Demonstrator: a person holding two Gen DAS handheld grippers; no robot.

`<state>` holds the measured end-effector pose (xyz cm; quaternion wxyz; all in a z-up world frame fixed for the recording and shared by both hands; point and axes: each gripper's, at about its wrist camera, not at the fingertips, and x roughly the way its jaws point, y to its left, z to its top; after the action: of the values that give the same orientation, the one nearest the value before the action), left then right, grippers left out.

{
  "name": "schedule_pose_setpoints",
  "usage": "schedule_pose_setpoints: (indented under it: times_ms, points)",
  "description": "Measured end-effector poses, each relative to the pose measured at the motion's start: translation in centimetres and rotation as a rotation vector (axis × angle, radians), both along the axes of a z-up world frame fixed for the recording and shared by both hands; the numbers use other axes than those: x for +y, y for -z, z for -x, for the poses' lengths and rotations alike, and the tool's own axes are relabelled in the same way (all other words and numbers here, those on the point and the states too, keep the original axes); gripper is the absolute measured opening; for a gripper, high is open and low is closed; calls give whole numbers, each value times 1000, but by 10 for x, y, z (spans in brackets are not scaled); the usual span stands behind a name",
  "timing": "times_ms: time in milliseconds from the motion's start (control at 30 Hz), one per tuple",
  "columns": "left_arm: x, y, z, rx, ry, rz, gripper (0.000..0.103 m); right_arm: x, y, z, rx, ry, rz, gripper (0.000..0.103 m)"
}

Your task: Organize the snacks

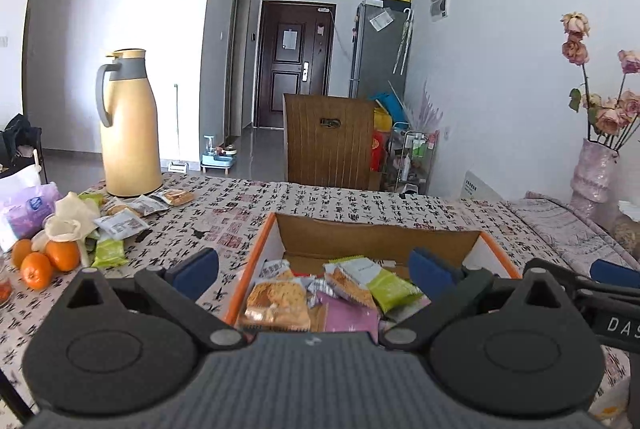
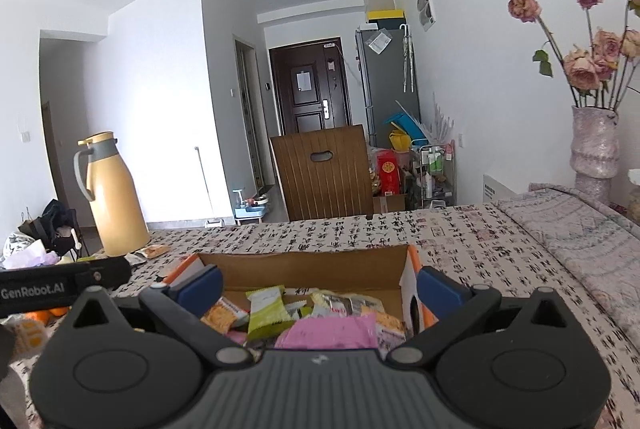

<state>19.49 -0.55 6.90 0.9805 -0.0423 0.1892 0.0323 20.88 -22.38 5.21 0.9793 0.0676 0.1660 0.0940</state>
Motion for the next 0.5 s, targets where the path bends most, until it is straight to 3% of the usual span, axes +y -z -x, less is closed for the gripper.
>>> schedule_pose_setpoints:
  times_ms: [300, 500]
  points:
    - [2, 12, 53, 22, 28, -4, 103, -9, 15, 56, 50, -4, -2, 103]
    - [4, 30, 78, 79, 38, -5, 103, -7, 28, 84, 85, -17, 1, 103]
